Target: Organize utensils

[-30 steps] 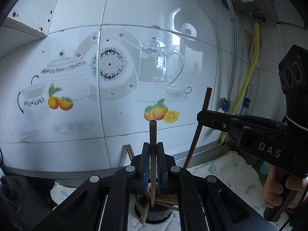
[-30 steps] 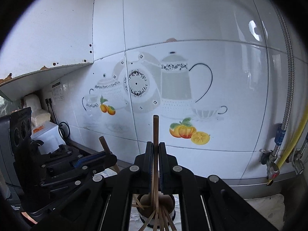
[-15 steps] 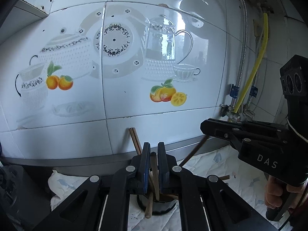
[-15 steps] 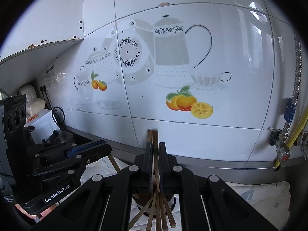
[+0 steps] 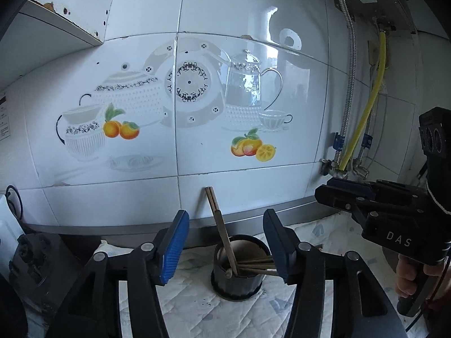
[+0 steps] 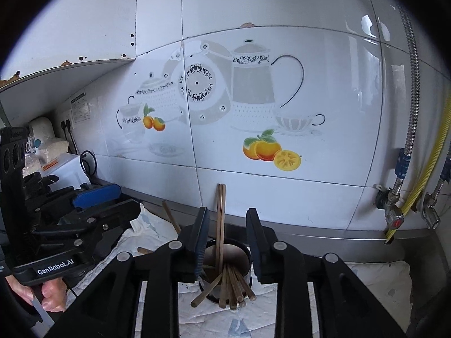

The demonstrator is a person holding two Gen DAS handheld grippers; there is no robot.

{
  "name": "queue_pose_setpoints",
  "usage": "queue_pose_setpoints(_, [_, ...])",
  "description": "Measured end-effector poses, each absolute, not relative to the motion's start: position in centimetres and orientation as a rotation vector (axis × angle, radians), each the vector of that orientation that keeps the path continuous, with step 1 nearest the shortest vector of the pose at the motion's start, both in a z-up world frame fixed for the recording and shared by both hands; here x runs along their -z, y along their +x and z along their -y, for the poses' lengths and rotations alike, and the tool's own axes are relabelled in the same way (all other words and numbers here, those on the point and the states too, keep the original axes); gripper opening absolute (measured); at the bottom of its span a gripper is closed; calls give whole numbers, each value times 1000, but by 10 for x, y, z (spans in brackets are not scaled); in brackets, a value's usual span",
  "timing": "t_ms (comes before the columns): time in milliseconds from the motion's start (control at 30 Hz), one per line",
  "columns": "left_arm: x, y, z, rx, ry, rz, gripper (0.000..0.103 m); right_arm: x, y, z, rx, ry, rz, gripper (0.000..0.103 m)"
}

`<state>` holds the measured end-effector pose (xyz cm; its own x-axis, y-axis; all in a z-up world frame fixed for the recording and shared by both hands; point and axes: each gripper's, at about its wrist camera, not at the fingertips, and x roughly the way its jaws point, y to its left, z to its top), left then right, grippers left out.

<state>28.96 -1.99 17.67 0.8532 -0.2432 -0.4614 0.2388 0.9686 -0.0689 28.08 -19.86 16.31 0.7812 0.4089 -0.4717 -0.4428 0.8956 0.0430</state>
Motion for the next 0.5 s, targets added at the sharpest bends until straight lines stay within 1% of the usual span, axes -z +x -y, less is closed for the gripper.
queue_pose_setpoints(67, [-181, 273, 17, 242, 3, -472, 72, -165, 269, 200, -457, -72, -487, 35])
queue_pose_setpoints(100, [-183, 266, 16, 238, 10, -468, 74, -165, 264, 201, -457, -69, -484, 37])
queue_pose_setpoints(167, [-186, 249, 14, 232, 21, -466, 85, -166, 253, 202, -454, -68, -483, 48])
queue_pose_setpoints(200, [-187, 242, 13, 232, 21, -460, 86, -166, 245, 203, -451, -74, -477, 50])
queue_pose_setpoints(333, [-188, 207, 6, 222, 24, -451, 101, -165, 217, 205, -434, -99, -462, 61])
queue_pose_setpoints(367, [-187, 200, 4, 220, 24, -450, 103, -164, 211, 206, -432, -101, -464, 63])
queue_pose_setpoints(500, [-183, 172, -4, 204, 26, -453, 103, -158, 186, 209, -395, -120, -458, 70])
